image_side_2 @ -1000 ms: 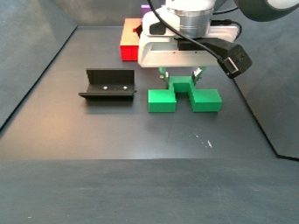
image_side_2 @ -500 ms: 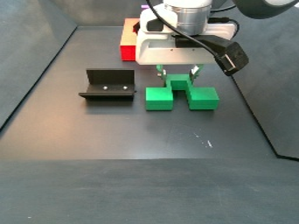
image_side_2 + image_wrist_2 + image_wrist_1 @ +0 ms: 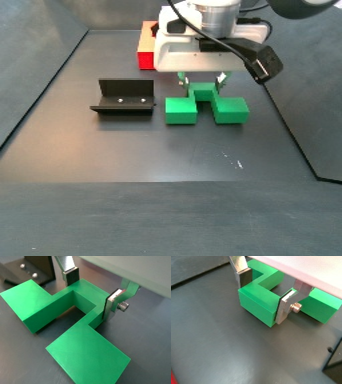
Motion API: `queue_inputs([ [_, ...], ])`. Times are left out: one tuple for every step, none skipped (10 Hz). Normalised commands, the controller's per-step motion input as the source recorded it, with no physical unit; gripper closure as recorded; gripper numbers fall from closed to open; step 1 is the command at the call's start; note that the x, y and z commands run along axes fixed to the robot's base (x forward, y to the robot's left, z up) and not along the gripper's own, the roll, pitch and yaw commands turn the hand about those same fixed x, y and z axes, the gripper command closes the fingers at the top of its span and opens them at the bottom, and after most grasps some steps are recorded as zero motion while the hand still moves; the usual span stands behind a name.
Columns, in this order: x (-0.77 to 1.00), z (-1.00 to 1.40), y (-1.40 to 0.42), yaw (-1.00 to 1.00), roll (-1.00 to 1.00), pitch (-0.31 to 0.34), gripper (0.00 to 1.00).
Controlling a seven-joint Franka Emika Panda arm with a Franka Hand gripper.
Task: Pick up the green object. Move up. Place the green object on the fixture. Regrasp the green object. Move to above the board. Insert the green object.
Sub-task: Pick up the green object, then move up.
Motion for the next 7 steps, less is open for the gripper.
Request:
queue_inputs([
  [0.00, 0.00, 0.00, 0.00, 0.00, 0.000, 1.00],
  [0.00, 0.00, 0.00, 0.00, 0.00, 0.000, 1.00],
  [0.00, 0.00, 0.00, 0.00, 0.00, 0.000, 1.00],
  [0.00, 0.00, 0.00, 0.00, 0.00, 0.000, 1.00],
  [0.00, 0.00, 0.00, 0.00, 0.00, 0.000, 1.00],
  [0.00, 0.83, 0.00, 0.00, 0.00, 0.000, 1.00],
  [-0.04, 0.80, 0.02, 0.01, 0.00, 0.015, 1.00],
])
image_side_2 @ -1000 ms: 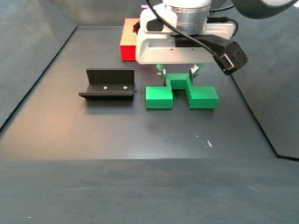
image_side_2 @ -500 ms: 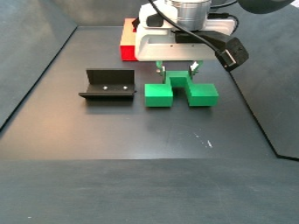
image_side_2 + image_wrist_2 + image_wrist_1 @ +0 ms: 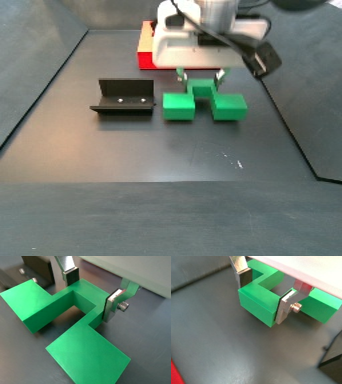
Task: Pick up the green object. Move up. Place the green object on the fixture. Regrasp the green object. Move to above the board. Insert the green object.
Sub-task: Move up, then place the green object on the fixture.
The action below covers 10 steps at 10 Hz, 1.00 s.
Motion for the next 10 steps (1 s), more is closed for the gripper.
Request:
queue_inputs([
  [-0.07, 0.68, 0.01, 0.01, -0.02, 0.015, 1.00],
  [-0.04, 0.21, 0.00, 0.01, -0.07, -0.027, 1.00],
  [0.03, 0.03, 0.00, -0.01, 0.00, 0.000, 1.00],
  [0.55, 0.27, 0.00, -0.12, -0.12, 0.000, 1.00],
  [0.94, 0.54, 0.05, -0.24, -0.50, 0.000, 1.00],
  [0.95, 0.56, 0.03, -0.24, -0.70, -0.020, 1.00],
  [1.00, 0.42, 0.00, -0.17, -0.53, 0.000, 1.00],
  [1.00, 0.31, 0.00, -0.16, -0.62, 0.000, 1.00],
  [1.00, 0.33, 0.00, -0.12, -0.62, 0.000, 1.00],
  [0.97, 0.35, 0.00, -0.05, -0.64, 0.049, 1.00],
])
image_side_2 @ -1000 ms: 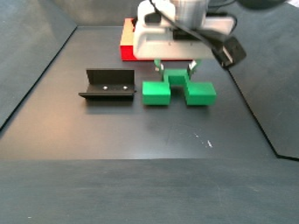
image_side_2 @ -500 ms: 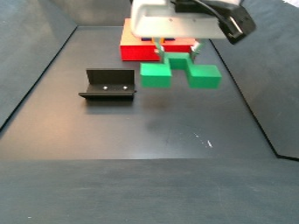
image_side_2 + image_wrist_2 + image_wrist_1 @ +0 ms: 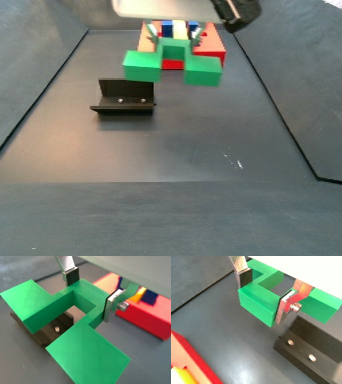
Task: Pick up the green object. Move up. Place the green object on the fixture. Regrasp the green object. Move to above the board. Insert the green object.
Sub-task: Place the green object on the fixture.
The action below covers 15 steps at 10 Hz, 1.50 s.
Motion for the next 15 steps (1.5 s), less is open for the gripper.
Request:
queue_inputs([
  [0.96, 0.33, -0.02, -0.05, -0.66, 0.069, 1.00],
  [0.94, 0.29, -0.03, -0.05, -0.74, 0.103, 1.00],
  [0.90, 0.19, -0.02, -0.02, -0.79, 0.180, 1.00],
  [0.86, 0.12, -0.02, -0.03, -0.78, 0.291, 1.00],
  [0.74, 0.06, -0.01, 0.00, -0.81, 0.486, 1.00],
  [0.74, 0.08, 0.00, 0.00, -0.76, 0.497, 1.00],
  [0.88, 0.16, 0.00, 0.00, -0.64, 0.340, 1.00],
  [0.91, 0.11, 0.00, 0.00, -0.58, 0.237, 1.00],
  [0.95, 0.09, -0.05, 0.00, -0.49, 0.209, 1.00],
  [0.91, 0.01, -0.05, 0.00, -0.22, 0.220, 1.00],
  [0.83, -0.22, -0.13, 0.00, -0.04, 0.071, 1.00],
  [0.69, -0.39, -0.04, 0.00, -0.18, -0.031, 1.00],
  [0.67, -0.38, 0.00, 0.00, -0.17, -0.023, 1.00],
  [0.67, -0.17, -0.03, -0.05, -0.20, -0.094, 1.00],
  [0.44, -0.18, 0.00, 0.00, -0.06, -0.374, 1.00],
])
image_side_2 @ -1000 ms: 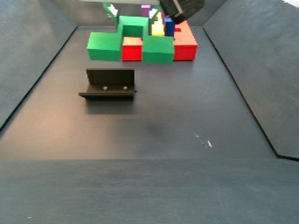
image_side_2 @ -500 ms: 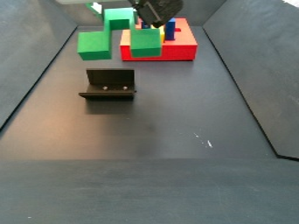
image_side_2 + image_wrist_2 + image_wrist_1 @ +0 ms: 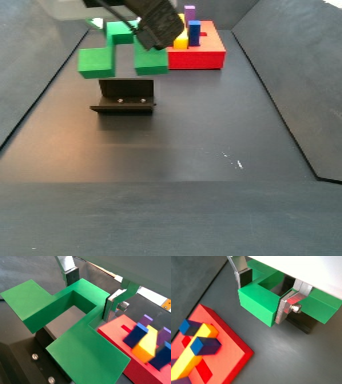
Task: Pick up the green object. Move up. Place the green object on the fixture. Regrasp the green object. Move to above the board. Insert the green object.
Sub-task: Place the green object on the fixture.
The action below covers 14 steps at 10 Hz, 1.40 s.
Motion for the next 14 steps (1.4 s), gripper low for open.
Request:
queue_inputs([
  [0.43, -0.17, 0.00, 0.00, 0.11, -0.603, 1.00],
  [0.41, -0.24, 0.00, 0.00, 0.10, -0.674, 1.00],
  [0.27, -0.30, 0.00, 0.00, 0.07, -0.634, 1.00],
  [0.00, -0.20, -0.05, 0.00, 0.34, -0.146, 1.00],
  [-0.34, -0.01, 0.00, -0.08, 0.01, -0.151, 1.00],
  [-0.30, 0.00, 0.00, -0.08, 0.00, -0.009, 1.00],
  [-0.19, -0.09, -0.05, -0.07, -0.01, 0.011, 1.00],
  [-0.13, -0.30, 0.00, -0.03, 0.00, 0.000, 1.00],
  [-0.07, -0.37, 0.03, 0.00, 0.00, 0.000, 1.00],
  [-0.06, -0.37, 0.07, 0.00, -0.26, 0.097, 1.00],
  [0.00, -0.37, 0.11, 0.00, -0.26, 0.134, 1.00],
  [0.00, -0.39, 0.10, 0.00, -0.18, 0.114, 1.00],
  [0.00, -0.33, 0.15, 0.00, -0.11, 0.129, 1.00],
  [0.00, -0.29, 0.25, -0.03, -0.15, 0.109, 1.00],
])
